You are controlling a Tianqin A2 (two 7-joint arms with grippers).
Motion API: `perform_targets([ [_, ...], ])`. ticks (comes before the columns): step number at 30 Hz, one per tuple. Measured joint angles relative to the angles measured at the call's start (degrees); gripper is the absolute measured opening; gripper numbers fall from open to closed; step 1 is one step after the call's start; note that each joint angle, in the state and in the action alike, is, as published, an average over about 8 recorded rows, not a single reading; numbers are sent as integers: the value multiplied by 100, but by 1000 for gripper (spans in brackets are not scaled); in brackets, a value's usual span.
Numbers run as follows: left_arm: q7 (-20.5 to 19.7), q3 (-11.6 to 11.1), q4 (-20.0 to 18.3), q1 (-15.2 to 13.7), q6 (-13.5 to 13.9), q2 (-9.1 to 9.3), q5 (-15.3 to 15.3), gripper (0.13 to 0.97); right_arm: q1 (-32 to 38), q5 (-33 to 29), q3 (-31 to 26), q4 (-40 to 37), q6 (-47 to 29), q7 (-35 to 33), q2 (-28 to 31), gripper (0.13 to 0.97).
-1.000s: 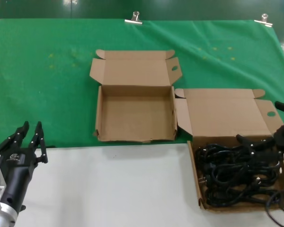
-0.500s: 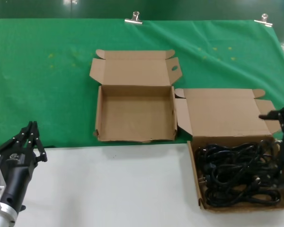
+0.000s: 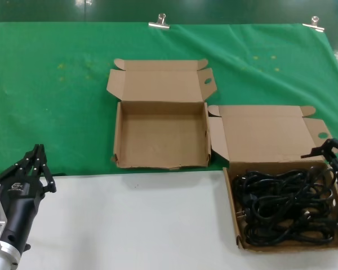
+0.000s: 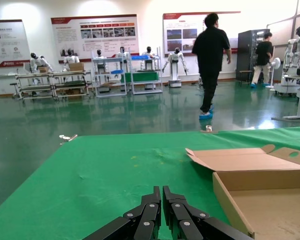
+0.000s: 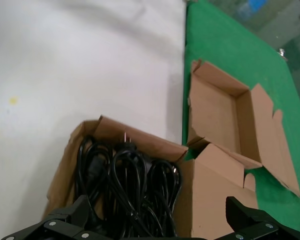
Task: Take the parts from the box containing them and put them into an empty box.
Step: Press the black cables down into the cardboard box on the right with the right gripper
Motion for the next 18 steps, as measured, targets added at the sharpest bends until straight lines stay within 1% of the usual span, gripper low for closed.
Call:
perform_targets([
  [11,0,0,0,0,0,0,0,168,281,-371,-120,-1300,284,-1559,-845,964],
  [13,0,0,0,0,0,0,0,168,316,-402,-127,-1493,331,-1741,-969,964],
  [18,0,0,0,0,0,0,0,168,366,-458,-131,-1811,424,-2022,-1190,932],
])
